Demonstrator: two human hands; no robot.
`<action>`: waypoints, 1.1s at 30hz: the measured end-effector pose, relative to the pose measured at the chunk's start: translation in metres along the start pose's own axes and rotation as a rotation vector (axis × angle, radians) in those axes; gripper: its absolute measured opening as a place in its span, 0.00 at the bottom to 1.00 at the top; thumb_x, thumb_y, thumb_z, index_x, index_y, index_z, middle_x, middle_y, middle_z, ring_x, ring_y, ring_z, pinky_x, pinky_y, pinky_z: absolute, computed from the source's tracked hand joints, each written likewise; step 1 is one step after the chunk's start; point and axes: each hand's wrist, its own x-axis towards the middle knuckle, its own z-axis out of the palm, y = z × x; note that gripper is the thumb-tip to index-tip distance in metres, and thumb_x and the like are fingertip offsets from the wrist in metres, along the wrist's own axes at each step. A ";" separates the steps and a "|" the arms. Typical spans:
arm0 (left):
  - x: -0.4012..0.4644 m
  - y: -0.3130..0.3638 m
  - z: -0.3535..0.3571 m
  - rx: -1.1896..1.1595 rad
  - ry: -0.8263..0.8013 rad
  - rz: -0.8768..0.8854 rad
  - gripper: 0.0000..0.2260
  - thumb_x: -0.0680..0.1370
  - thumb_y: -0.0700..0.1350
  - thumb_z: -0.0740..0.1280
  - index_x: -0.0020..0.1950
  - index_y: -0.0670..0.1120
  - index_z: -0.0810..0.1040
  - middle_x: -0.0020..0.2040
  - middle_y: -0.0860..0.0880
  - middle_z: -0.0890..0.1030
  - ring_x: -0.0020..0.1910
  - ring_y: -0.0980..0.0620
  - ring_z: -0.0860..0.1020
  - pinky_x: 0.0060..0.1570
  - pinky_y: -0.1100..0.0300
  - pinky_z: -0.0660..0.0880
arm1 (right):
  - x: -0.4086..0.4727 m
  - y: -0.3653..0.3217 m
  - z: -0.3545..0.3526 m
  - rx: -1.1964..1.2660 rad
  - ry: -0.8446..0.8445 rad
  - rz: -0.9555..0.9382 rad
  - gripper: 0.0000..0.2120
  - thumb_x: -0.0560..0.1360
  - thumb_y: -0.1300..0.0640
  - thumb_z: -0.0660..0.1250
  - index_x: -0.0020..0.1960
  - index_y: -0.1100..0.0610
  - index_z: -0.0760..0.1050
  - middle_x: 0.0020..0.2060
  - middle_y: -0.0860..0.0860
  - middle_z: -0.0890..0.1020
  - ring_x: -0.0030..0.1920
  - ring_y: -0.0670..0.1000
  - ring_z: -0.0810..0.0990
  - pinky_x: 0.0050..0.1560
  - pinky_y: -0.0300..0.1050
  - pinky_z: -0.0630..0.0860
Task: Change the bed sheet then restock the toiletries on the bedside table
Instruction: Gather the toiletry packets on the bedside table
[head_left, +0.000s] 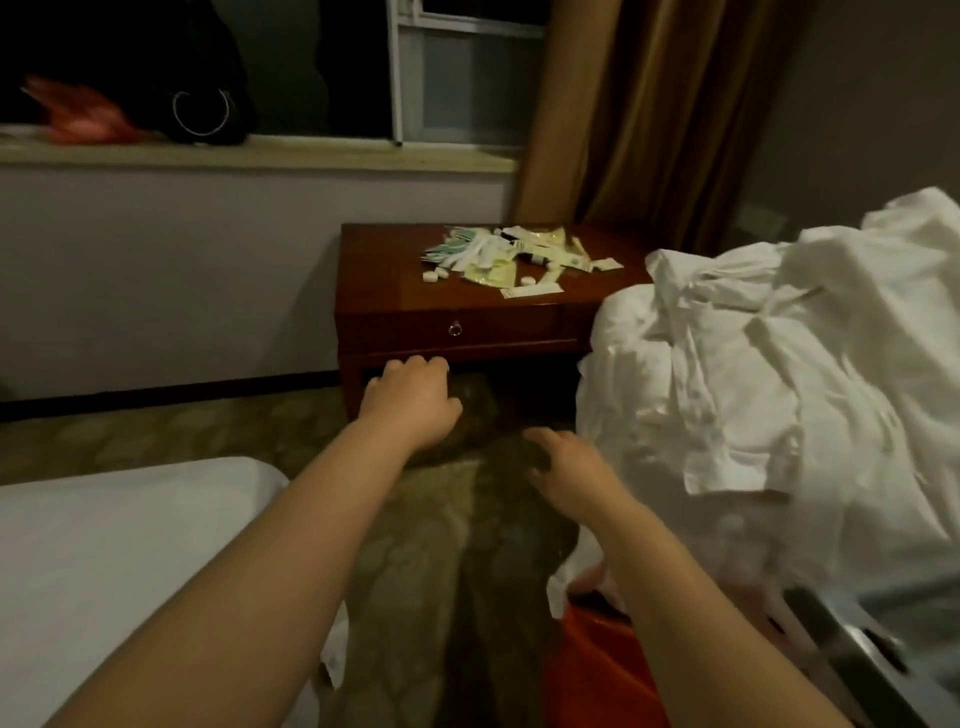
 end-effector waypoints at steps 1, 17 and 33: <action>0.020 -0.002 -0.002 0.003 0.003 -0.004 0.20 0.80 0.50 0.59 0.71 0.47 0.66 0.66 0.46 0.70 0.66 0.44 0.66 0.63 0.48 0.67 | 0.019 0.004 0.000 -0.002 -0.025 0.006 0.24 0.78 0.51 0.61 0.73 0.47 0.60 0.69 0.53 0.67 0.66 0.57 0.68 0.65 0.55 0.69; 0.342 -0.037 0.036 -0.001 -0.170 -0.073 0.22 0.79 0.45 0.61 0.73 0.49 0.63 0.69 0.48 0.68 0.68 0.46 0.65 0.66 0.50 0.65 | 0.383 -0.023 -0.125 -0.032 0.219 -0.183 0.20 0.78 0.54 0.60 0.70 0.51 0.68 0.73 0.54 0.63 0.71 0.58 0.63 0.68 0.56 0.66; 0.685 0.012 0.006 -0.100 0.036 0.240 0.24 0.79 0.47 0.61 0.74 0.49 0.61 0.72 0.46 0.62 0.70 0.44 0.60 0.65 0.50 0.64 | 0.634 0.071 -0.122 -0.104 0.079 0.095 0.20 0.78 0.54 0.61 0.70 0.52 0.67 0.72 0.53 0.63 0.69 0.57 0.65 0.64 0.52 0.68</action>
